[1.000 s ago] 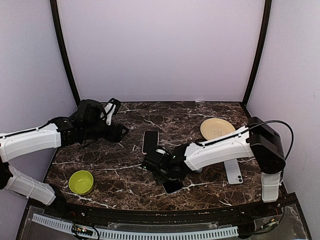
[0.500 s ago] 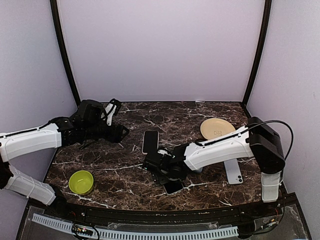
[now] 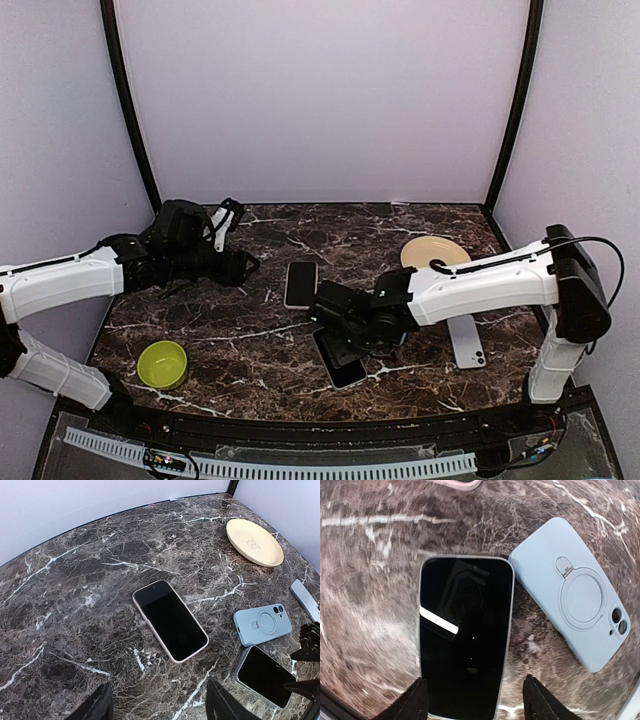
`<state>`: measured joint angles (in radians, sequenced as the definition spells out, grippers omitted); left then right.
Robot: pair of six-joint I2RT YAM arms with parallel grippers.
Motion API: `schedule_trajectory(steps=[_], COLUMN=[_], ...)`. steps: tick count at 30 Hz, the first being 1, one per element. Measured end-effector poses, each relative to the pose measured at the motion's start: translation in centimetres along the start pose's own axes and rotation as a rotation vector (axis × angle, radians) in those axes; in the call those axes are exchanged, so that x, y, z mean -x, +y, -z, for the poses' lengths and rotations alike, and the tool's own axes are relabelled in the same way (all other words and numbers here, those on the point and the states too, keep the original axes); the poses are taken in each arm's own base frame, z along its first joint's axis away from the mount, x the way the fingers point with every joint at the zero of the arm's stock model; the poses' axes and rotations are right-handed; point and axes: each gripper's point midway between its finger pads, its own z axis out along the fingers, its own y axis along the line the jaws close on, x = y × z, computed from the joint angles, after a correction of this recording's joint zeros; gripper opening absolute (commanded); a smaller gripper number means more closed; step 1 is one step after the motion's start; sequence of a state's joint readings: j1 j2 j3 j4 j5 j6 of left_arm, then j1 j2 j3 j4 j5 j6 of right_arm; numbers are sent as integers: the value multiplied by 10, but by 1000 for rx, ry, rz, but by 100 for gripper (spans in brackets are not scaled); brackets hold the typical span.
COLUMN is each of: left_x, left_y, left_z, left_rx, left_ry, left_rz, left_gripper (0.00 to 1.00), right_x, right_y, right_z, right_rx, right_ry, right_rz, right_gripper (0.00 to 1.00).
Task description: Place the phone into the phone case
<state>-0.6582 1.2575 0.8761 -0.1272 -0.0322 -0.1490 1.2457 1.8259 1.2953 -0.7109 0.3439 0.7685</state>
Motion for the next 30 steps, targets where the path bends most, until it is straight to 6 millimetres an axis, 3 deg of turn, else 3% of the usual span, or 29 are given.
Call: schedule_trajectory(steps=[3, 9, 22, 25, 30], left_x=[0, 0, -3, -3, -4], left_y=[-1, -3, -3, -3, -2], left_z=[0, 0, -2, -2, -4], left_rx=[-6, -15, -16, -15, -15], left_ry=[1, 2, 11, 11, 17], left_rz=[0, -7, -15, -16, -19], left_gripper=[65, 65, 65, 65, 65], right_x=[-9, -29, -42, -41, -34], right_y=[-8, -12, -8, -8, -5], right_z=[-4, -23, -31, -30, -24], right_rx=[14, 21, -29, -36, -69], right_ry=[34, 97, 88, 81, 112], right_rz=[-4, -8, -3, -4, 27], right_gripper=[37, 25, 23, 36, 92])
